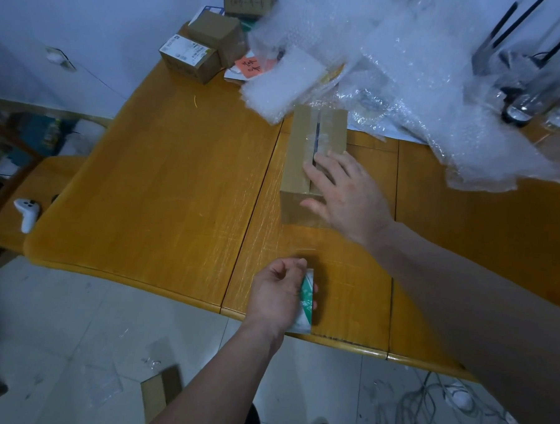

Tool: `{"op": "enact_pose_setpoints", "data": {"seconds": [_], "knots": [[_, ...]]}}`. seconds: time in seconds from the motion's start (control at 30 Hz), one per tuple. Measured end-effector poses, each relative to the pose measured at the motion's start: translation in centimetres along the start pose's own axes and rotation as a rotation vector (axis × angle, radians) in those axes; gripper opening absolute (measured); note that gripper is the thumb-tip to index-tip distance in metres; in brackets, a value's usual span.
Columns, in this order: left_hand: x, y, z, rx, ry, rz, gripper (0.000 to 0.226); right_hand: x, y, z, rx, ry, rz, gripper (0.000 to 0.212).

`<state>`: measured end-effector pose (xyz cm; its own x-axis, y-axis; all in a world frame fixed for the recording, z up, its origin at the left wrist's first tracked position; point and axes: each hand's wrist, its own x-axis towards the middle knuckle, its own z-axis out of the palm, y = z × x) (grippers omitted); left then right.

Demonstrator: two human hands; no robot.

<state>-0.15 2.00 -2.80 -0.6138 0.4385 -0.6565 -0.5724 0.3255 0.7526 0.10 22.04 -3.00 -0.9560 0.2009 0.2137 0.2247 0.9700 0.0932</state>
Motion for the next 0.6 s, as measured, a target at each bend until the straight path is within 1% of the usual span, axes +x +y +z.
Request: {"op": "enact_pose_setpoints", "data": {"seconds": [0.13,0.27,0.47,0.53,0.6], "knots": [[0.13,-0.01,0.04,0.002,-0.007,-0.003,0.021,-0.07,0.09,0.24,-0.051,-0.037,-0.033,0.090],[0.15,0.03,-0.01,-0.002,-0.006,-0.013,0.020,-0.12,0.12,0.11,-0.072,-0.052,-0.046,0.100],[-0.19,0.17,-0.15,0.015,0.006,-0.016,0.026,-0.24,0.75,-0.37,-0.038,-0.089,-0.060,0.115],[-0.28,0.29,-0.21,0.010,0.005,-0.019,0.025,-0.39,0.80,-0.44,0.018,-0.080,-0.034,0.108],[-0.23,0.31,-0.29,-0.001,0.002,-0.022,0.025,-0.36,0.47,-0.29,0.073,-0.033,0.000,0.090]]}}
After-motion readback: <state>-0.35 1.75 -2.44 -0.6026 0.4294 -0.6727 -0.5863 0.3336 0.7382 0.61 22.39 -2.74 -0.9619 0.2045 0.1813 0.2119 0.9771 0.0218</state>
